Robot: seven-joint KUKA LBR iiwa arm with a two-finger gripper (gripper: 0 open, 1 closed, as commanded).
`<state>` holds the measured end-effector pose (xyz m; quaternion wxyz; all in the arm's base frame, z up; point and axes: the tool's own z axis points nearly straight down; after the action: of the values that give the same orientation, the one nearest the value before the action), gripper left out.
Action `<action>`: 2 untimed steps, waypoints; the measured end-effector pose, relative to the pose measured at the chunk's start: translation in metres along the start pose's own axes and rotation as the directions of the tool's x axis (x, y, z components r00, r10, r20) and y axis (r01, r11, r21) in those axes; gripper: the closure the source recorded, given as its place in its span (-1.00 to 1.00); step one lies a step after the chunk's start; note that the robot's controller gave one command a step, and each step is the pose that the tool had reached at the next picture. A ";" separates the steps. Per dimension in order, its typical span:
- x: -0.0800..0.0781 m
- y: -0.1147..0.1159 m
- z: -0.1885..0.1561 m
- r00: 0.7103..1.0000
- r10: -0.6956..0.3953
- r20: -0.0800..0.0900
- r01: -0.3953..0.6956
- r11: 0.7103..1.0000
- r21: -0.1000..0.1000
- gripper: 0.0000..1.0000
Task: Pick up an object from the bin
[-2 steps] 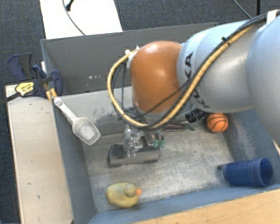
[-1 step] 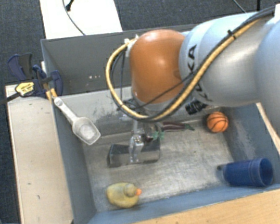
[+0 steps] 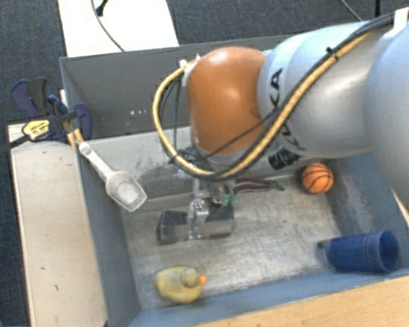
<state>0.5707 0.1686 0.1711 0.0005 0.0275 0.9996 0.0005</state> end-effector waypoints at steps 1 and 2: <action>-0.018 -0.012 0.092 1.000 -0.011 -0.018 0.010 1.000 -0.001 1.00; -0.018 -0.012 0.092 1.000 -0.010 -0.018 0.010 1.000 -0.001 1.00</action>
Offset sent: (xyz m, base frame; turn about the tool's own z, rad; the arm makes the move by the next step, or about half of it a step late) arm 0.0000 0.0000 0.0000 0.0000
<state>0.5881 0.1556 0.0794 -0.0085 0.0224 0.9997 0.0012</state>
